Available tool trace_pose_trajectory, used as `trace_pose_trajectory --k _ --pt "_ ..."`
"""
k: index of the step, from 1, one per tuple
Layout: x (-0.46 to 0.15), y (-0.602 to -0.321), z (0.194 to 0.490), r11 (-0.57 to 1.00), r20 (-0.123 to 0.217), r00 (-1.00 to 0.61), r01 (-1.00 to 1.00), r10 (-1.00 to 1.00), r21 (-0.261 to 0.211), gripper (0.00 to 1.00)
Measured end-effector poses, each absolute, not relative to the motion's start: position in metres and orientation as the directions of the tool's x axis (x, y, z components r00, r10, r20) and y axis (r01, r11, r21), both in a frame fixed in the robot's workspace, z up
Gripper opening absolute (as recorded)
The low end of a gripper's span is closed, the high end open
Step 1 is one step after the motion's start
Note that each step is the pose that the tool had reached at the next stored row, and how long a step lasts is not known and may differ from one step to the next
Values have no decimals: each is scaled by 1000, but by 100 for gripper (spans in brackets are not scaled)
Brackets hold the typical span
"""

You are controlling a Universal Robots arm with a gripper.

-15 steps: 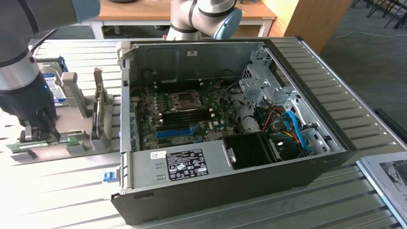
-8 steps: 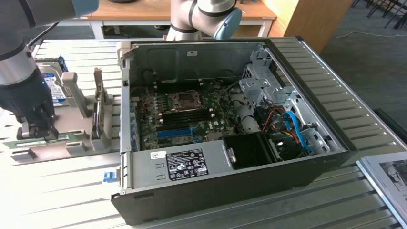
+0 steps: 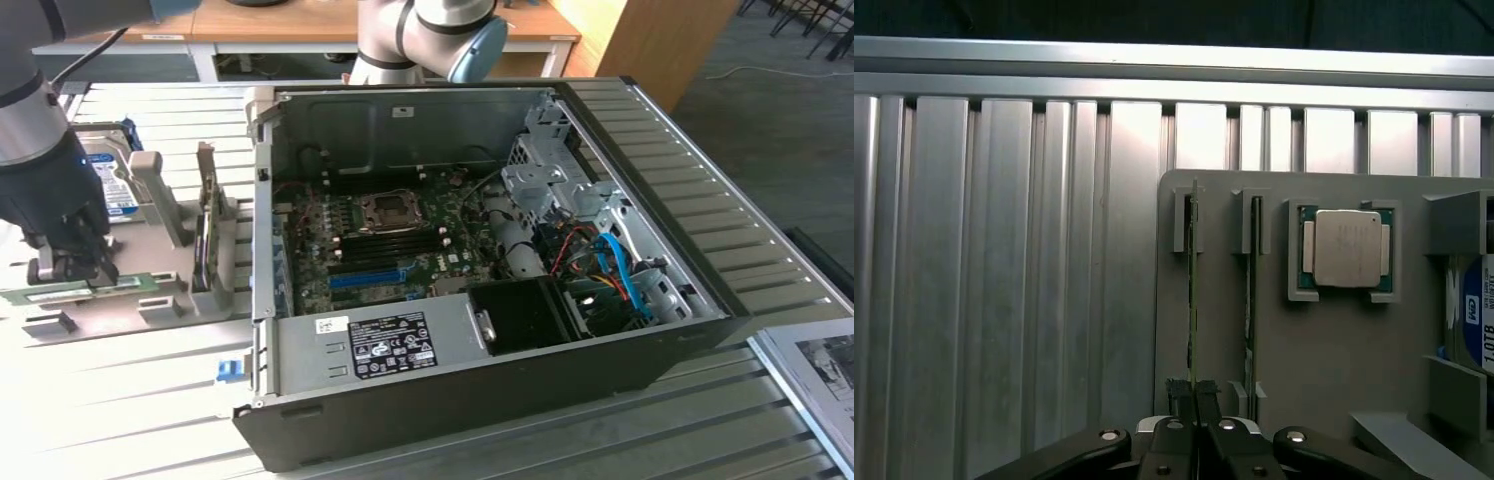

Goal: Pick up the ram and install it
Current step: 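Pick up the ram and move it above insertion slot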

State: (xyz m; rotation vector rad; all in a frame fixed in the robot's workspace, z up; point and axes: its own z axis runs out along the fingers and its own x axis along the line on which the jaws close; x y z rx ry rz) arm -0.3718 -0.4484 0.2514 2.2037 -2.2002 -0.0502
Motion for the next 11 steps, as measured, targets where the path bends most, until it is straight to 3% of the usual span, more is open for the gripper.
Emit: trace_pose_trajectory --k 11 --pt "-372 -448 268 -2 -4 2 -999 -1000 42 11"
